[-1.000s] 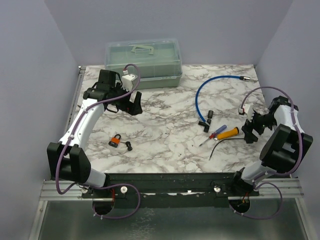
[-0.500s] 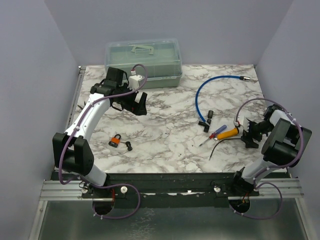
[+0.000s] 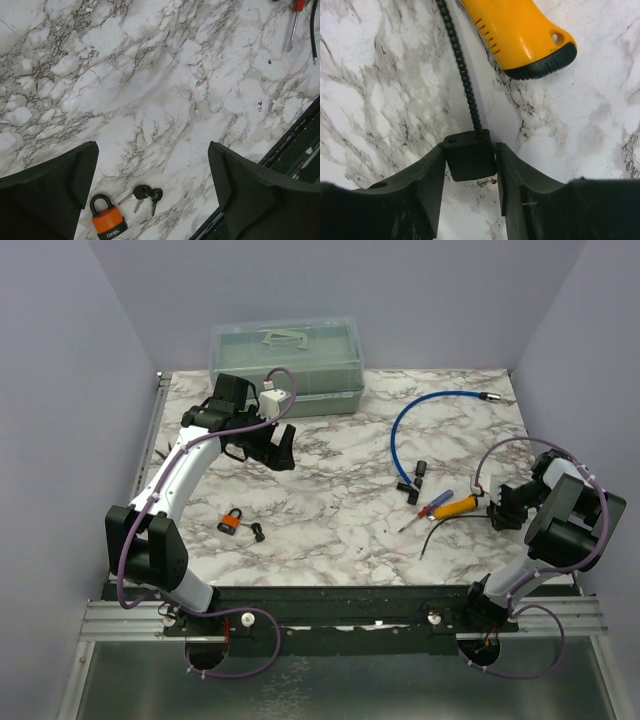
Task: Lock with the key
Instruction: Pick up the lock from the corner of the board.
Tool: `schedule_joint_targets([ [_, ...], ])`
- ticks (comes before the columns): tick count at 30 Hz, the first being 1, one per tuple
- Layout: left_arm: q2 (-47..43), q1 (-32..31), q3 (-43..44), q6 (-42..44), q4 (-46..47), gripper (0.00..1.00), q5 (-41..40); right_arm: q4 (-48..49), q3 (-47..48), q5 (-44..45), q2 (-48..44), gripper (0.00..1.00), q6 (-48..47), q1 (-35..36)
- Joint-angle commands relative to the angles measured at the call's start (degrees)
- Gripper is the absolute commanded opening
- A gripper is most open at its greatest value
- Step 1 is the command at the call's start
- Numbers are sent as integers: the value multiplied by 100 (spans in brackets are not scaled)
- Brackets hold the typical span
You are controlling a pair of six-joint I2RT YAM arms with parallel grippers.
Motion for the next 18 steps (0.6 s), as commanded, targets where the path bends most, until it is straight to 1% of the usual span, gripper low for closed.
schedule_joint_targets([
  [1, -89, -39, 80, 90, -96, 99, 75, 60, -65, -76, -118, 41, -481, -64],
  [5, -90, -46, 111, 79, -96, 99, 71, -173, -46, -350, -375, 32, -649, -68],
  [14, -179, -55, -19, 64, -96, 99, 99, -786, -353, -865, -1139, 29, -1128, -65],
  [18, -237, -60, -25, -10, -89, 99, 112, -1025, -383, -1237, -1434, 28, -1352, -53],
])
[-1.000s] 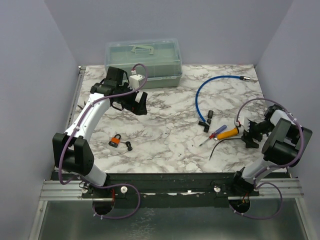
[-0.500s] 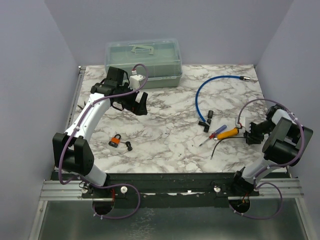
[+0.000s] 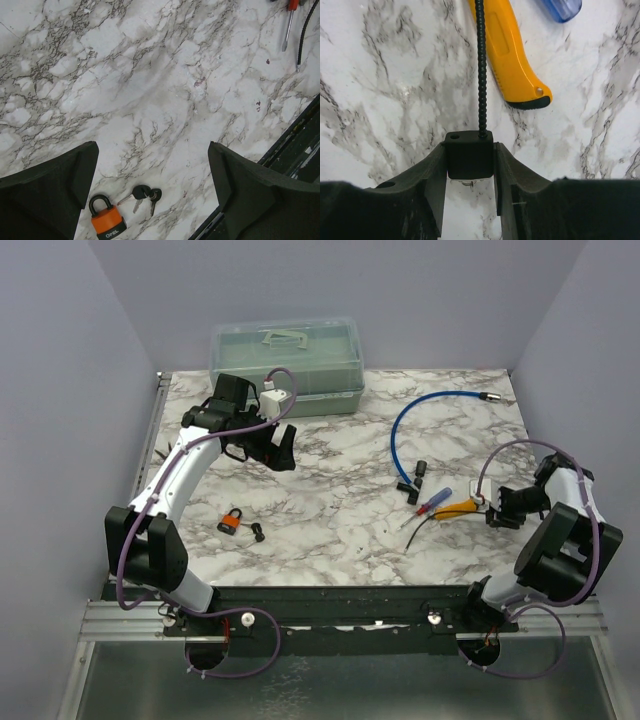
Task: Lock with the key
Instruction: Pick up the lock from the corner of the board.
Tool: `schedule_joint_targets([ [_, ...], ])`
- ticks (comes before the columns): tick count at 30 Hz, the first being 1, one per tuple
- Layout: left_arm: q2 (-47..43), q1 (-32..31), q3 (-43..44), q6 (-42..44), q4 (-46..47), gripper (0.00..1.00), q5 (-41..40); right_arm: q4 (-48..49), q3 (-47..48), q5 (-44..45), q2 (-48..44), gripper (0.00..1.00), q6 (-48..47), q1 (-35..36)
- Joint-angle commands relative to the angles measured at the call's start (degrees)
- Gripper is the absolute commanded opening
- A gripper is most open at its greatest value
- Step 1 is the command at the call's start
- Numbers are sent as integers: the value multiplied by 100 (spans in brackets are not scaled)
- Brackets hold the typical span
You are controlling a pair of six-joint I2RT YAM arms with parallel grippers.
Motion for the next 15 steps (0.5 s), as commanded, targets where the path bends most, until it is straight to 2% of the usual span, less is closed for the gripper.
schedule_joint_targets([
  [1, -226, -25, -25, -23, -83, 99, 133, -516, -18, -742, -338, 28, -380, -2],
  [8, -180, -26, 37, -308, -76, 99, 618, -632, 660, -1658, -250, 28, 724, 653],
  [15, -81, -33, 386, -768, -75, 98, 1466, -448, 1441, -2374, -252, 28, 2068, 1790],
])
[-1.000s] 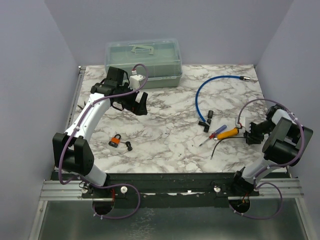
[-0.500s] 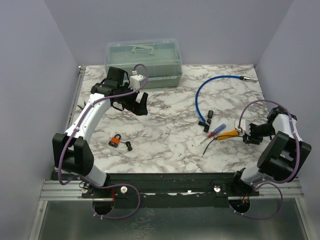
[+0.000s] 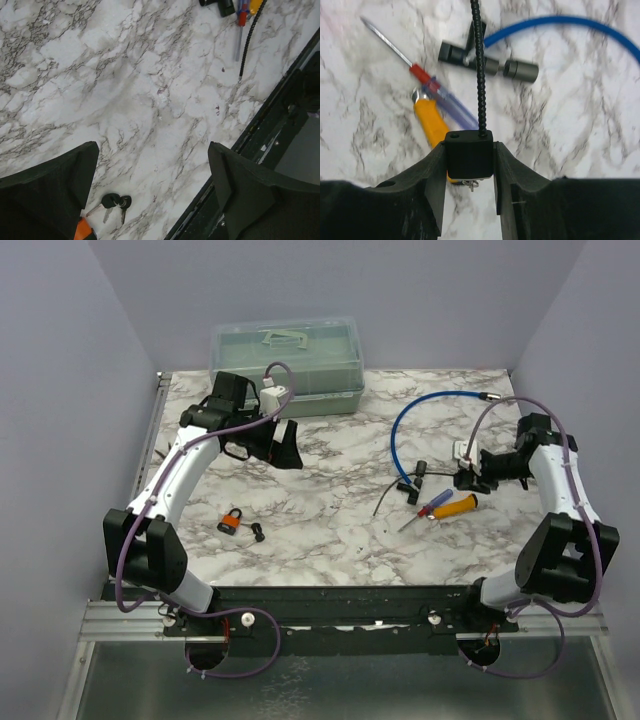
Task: Lock with the key
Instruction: Pick up the lock from the corner of the board.
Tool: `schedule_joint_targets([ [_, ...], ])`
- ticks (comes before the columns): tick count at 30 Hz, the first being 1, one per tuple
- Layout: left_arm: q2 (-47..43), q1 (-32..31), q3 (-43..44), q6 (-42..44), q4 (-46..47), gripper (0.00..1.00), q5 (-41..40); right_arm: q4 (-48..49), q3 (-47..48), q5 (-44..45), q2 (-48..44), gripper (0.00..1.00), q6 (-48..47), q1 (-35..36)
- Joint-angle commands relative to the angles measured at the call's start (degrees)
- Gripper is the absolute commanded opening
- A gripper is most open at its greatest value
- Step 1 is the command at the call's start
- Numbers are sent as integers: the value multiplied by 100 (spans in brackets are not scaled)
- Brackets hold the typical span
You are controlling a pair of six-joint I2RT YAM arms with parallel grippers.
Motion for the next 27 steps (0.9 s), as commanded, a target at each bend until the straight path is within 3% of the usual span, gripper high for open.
schedule_joint_targets([
  [1, 1, -40, 394, -447, -46, 97, 1005, 119, 427, -866, -54, 28, 1100, 636],
  [8, 35, -451, 375, -513, -34, 94, 1417, 840, 738, -879, -62, 27, 2079, 1535],
  [27, 735, -1580, 653, -888, 2, 72, 941, 1651, 521, -597, -450, 27, 2556, 2577],
])
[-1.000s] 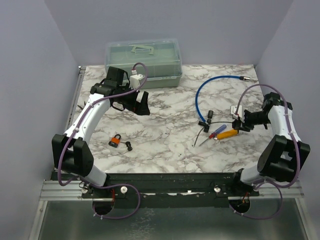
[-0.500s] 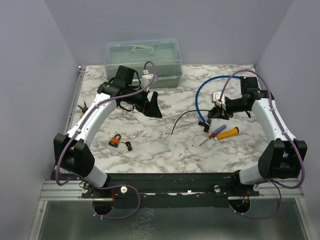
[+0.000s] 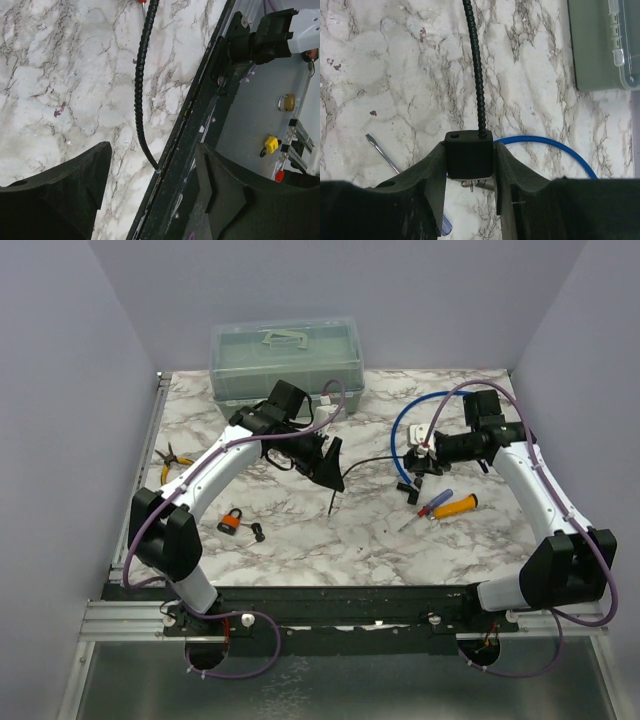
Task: Lock with the key
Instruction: Pick up the lock from the corner of the board.
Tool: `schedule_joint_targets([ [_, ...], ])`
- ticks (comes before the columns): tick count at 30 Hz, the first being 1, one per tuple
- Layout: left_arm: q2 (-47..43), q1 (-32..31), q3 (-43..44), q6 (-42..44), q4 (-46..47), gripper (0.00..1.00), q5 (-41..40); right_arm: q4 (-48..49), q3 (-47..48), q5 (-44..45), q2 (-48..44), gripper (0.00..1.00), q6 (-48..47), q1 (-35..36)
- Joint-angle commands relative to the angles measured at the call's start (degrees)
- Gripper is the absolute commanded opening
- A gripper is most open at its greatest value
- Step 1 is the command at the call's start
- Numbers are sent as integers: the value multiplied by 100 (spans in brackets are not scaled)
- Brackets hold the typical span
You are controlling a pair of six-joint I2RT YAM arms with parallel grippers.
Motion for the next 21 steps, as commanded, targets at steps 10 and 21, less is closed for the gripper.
schedule_joint_targets([
  [10, 270, -329, 178, -206, 68, 55, -412, 359, -130, 4, -306, 27, 364, 289],
  [21, 84, -353, -97, -139, 42, 28, -575, 429, -266, 151, -383, 27, 275, 376],
])
